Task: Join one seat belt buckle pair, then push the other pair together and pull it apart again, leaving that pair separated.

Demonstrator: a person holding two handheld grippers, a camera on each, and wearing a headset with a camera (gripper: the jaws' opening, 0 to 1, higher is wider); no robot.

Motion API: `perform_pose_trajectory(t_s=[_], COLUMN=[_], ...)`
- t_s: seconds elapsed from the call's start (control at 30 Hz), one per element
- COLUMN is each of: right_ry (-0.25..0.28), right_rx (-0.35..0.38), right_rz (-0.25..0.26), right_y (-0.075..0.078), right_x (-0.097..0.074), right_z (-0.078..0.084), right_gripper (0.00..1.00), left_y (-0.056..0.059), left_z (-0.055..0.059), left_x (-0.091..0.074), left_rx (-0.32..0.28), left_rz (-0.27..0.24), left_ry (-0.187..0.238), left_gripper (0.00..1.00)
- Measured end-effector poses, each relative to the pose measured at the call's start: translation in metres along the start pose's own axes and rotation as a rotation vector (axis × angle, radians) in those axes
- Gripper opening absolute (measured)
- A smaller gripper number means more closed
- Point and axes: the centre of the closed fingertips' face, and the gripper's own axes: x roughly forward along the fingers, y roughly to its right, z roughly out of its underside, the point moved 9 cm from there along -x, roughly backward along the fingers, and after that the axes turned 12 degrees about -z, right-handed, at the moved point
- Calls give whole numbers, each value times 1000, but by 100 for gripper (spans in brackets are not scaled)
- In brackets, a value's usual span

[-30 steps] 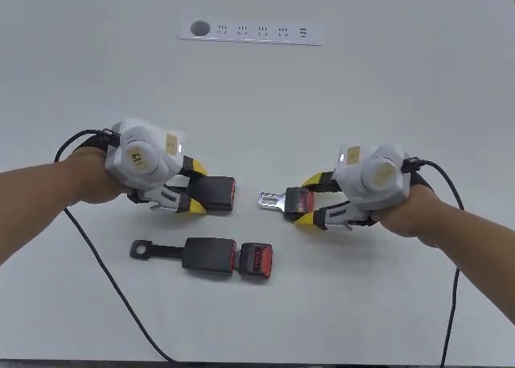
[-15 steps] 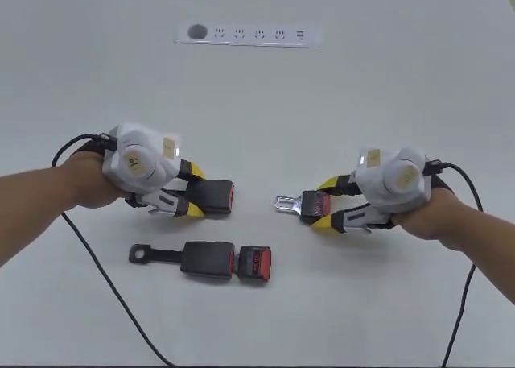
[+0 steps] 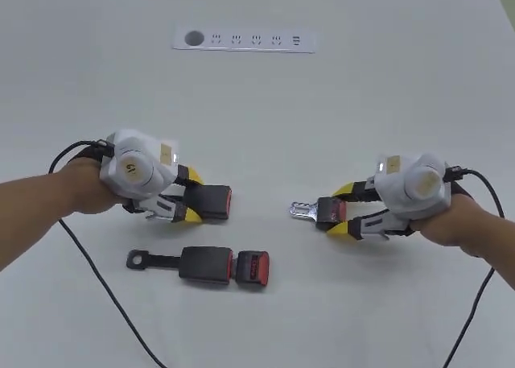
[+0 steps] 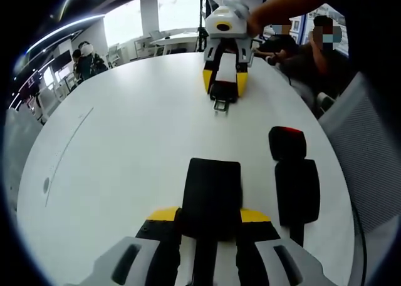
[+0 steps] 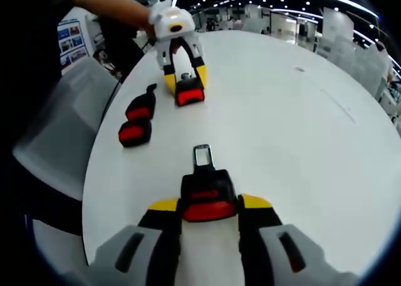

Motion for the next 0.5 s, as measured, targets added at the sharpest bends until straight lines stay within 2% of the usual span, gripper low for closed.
perform_pose_trajectory(t_s=[0.2,0.3,0.37,0.4,0.43,0.47,0.5], right_ry=[-9,5,6,3,4,13,21], right_rx=[2,20,30,34,38,54,65], right_rz=[1,8,13,18,20,25,28], right_y=[-2,-1,-2,-3,-3,-4,-4], right_x=[2,2,2,3,3,3,3], right_z=[-2,-2,-4,-3,-3,-3,-3], right_gripper=[36,36,36,37,39,41,44], left_y=[1,1,1,2,1,0,0], left_z=[-2,-3,-3,-4,-5,-8,-9], left_x=[0,0,0,-2,-3,-5,-8], left_rx=[6,-7,-29,-70,-91,-107,-110], left_rz=[-3,-10,-15,-21,-34,-49,-48], left_ry=[-10,-20,-34,-60,-56,-26,-22], left_gripper=[35,36,37,39,42,45,48])
